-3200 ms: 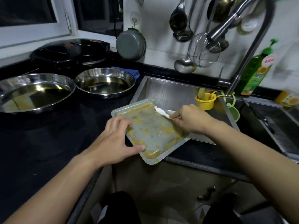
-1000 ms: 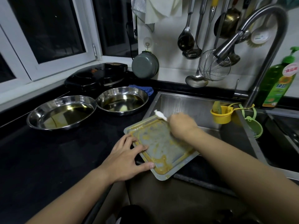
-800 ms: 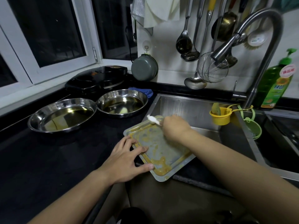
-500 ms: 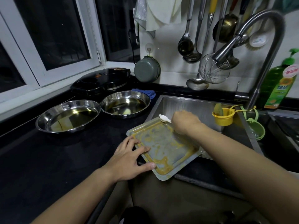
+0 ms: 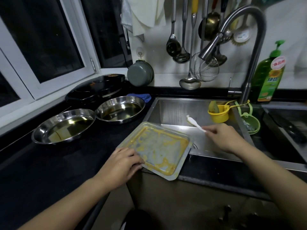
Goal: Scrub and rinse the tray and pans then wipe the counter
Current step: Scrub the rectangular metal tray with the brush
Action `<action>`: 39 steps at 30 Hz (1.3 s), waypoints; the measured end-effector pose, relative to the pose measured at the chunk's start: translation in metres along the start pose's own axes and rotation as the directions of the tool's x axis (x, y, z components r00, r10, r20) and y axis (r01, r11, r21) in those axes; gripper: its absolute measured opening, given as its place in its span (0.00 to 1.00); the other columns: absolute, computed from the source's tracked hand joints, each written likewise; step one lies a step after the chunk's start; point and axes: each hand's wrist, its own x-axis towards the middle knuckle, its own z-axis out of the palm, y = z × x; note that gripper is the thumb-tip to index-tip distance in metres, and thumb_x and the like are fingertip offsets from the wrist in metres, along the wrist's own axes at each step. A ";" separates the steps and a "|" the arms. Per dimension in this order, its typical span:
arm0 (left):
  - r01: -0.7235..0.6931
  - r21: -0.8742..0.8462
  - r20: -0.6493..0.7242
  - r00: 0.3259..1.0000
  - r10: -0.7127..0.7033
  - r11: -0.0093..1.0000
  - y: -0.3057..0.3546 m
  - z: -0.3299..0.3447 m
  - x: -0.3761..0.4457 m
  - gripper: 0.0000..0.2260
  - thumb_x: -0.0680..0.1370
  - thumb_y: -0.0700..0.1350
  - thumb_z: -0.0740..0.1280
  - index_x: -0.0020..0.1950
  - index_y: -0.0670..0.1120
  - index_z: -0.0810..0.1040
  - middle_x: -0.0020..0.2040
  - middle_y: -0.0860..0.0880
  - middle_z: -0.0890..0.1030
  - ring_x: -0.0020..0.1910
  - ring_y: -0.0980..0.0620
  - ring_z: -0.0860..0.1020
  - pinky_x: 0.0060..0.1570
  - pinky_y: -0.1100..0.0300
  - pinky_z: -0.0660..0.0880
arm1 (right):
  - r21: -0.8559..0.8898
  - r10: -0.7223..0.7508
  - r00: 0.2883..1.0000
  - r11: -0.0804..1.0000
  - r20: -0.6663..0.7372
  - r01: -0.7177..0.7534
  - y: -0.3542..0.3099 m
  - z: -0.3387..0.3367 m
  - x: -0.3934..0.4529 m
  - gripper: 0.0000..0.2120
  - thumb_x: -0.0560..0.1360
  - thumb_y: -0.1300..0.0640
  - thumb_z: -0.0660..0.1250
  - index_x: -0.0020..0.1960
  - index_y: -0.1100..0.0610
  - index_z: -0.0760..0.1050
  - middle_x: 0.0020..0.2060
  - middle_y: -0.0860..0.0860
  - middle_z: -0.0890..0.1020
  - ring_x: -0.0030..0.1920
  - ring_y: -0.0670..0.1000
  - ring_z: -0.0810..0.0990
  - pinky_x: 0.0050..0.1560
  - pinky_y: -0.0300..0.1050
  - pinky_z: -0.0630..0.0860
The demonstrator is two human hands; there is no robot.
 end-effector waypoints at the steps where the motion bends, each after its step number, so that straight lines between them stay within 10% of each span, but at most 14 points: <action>1: -0.034 -0.013 -0.035 0.999 0.034 0.999 0.002 0.000 0.003 0.10 0.81 0.57 0.62 0.57 0.59 0.82 0.49 0.61 0.76 0.51 0.59 0.77 0.55 0.55 0.74 | 0.029 0.013 1.000 1.000 -0.014 -0.013 0.004 -0.001 0.000 0.16 0.81 0.53 0.64 0.68 0.46 0.79 0.61 0.52 0.83 0.63 0.57 0.79 0.53 0.44 0.71; 13: 0.106 -0.262 -0.261 0.949 -0.176 0.959 0.002 -0.124 0.104 0.09 0.81 0.46 0.68 0.54 0.45 0.87 0.44 0.58 0.81 0.47 0.58 0.79 0.51 0.64 0.73 | 0.284 0.100 0.992 0.956 -0.073 -0.075 0.010 0.008 0.009 0.15 0.81 0.55 0.66 0.67 0.52 0.80 0.59 0.55 0.84 0.63 0.57 0.78 0.53 0.39 0.66; 21: 0.643 -0.233 0.276 0.763 -0.584 0.730 -0.044 -0.124 0.146 0.11 0.79 0.37 0.65 0.39 0.47 0.82 0.41 0.50 0.82 0.42 0.51 0.78 0.40 0.61 0.74 | 0.317 0.110 0.993 0.944 -0.036 -0.093 0.000 0.013 0.015 0.15 0.80 0.56 0.67 0.65 0.54 0.81 0.58 0.54 0.84 0.60 0.55 0.80 0.52 0.39 0.66; 25: 0.708 -0.126 0.405 0.676 -0.616 0.694 -0.064 -0.073 0.149 0.08 0.80 0.43 0.66 0.47 0.43 0.84 0.55 0.39 0.83 0.57 0.40 0.81 0.58 0.48 0.78 | 0.273 0.094 0.996 0.958 -0.004 -0.090 0.000 0.020 0.015 0.14 0.80 0.57 0.67 0.65 0.53 0.81 0.57 0.54 0.85 0.59 0.53 0.81 0.50 0.38 0.67; 29: 0.766 -0.184 0.451 0.623 -0.640 0.616 -0.071 -0.037 0.155 0.19 0.81 0.60 0.66 0.62 0.47 0.82 0.59 0.49 0.79 0.57 0.48 0.78 0.59 0.55 0.72 | 0.252 0.070 0.997 0.965 0.018 -0.072 -0.003 0.023 0.018 0.14 0.80 0.58 0.67 0.64 0.52 0.82 0.53 0.51 0.86 0.53 0.48 0.80 0.49 0.37 0.67; 39: 0.547 -0.293 0.117 0.835 -0.538 0.784 -0.056 -0.011 0.102 0.20 0.82 0.55 0.66 0.73 0.50 0.74 0.68 0.51 0.73 0.67 0.51 0.73 0.70 0.50 0.70 | 0.295 0.013 1.000 0.955 0.017 -0.017 -0.015 0.032 0.015 0.13 0.78 0.59 0.67 0.59 0.49 0.84 0.48 0.46 0.86 0.52 0.50 0.82 0.54 0.44 0.74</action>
